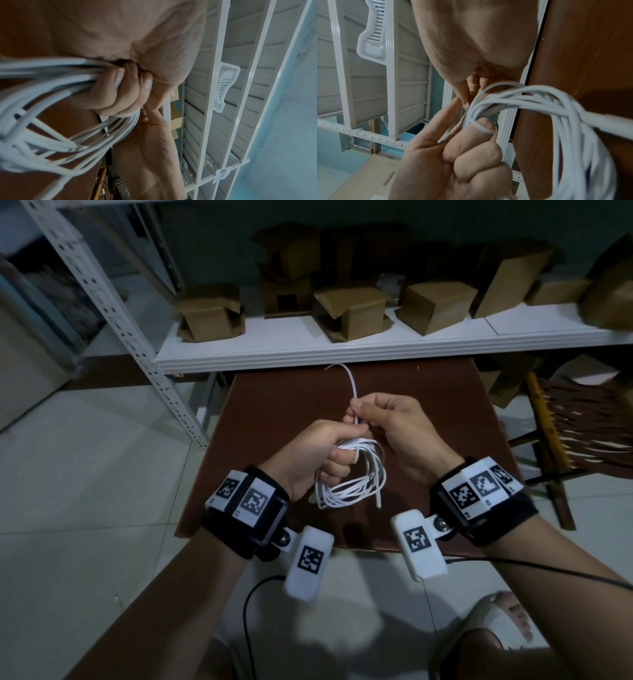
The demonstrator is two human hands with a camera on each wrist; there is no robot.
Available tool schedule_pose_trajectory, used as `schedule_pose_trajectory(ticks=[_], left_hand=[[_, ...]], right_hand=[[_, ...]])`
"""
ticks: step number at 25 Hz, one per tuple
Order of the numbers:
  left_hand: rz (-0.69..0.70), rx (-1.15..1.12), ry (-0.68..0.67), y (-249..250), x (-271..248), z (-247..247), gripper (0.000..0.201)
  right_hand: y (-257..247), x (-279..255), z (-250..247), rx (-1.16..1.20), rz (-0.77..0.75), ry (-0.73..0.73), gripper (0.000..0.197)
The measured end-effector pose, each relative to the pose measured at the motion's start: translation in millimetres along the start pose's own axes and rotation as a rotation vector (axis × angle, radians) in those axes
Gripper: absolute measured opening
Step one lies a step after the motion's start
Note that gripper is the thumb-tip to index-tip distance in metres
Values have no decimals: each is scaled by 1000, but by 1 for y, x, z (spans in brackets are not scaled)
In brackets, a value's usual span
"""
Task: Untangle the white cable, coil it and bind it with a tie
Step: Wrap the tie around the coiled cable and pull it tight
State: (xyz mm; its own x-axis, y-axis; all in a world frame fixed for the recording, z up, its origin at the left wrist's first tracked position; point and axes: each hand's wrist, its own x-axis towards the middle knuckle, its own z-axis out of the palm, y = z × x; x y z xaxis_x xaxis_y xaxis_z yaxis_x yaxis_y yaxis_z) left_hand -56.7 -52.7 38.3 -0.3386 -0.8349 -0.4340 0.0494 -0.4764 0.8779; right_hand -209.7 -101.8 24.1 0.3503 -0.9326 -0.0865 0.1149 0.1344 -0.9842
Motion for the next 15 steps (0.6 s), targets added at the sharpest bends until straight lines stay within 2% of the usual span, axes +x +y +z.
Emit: schedule_pose_trajectory(ticks=[5,7,9,12,15], left_hand=[[90,-94,-34,2,3,-8,17],[53,-139,-39,3,2,-12,13],[-30,-149,-30,4,0,-15,21],[-108,-89,-35,5,0,-18,38],[-45,66,33,3,-2,-13,31]], right_hand=[[-1,2,-1,12,-59,120,18],[-1,1,-1,-53,-82,105,22],[0,0,0,-159,-83,63,23],[2,4,-1,-239,-77,38,29],[-4,7,-6,-176,-85,92,19]])
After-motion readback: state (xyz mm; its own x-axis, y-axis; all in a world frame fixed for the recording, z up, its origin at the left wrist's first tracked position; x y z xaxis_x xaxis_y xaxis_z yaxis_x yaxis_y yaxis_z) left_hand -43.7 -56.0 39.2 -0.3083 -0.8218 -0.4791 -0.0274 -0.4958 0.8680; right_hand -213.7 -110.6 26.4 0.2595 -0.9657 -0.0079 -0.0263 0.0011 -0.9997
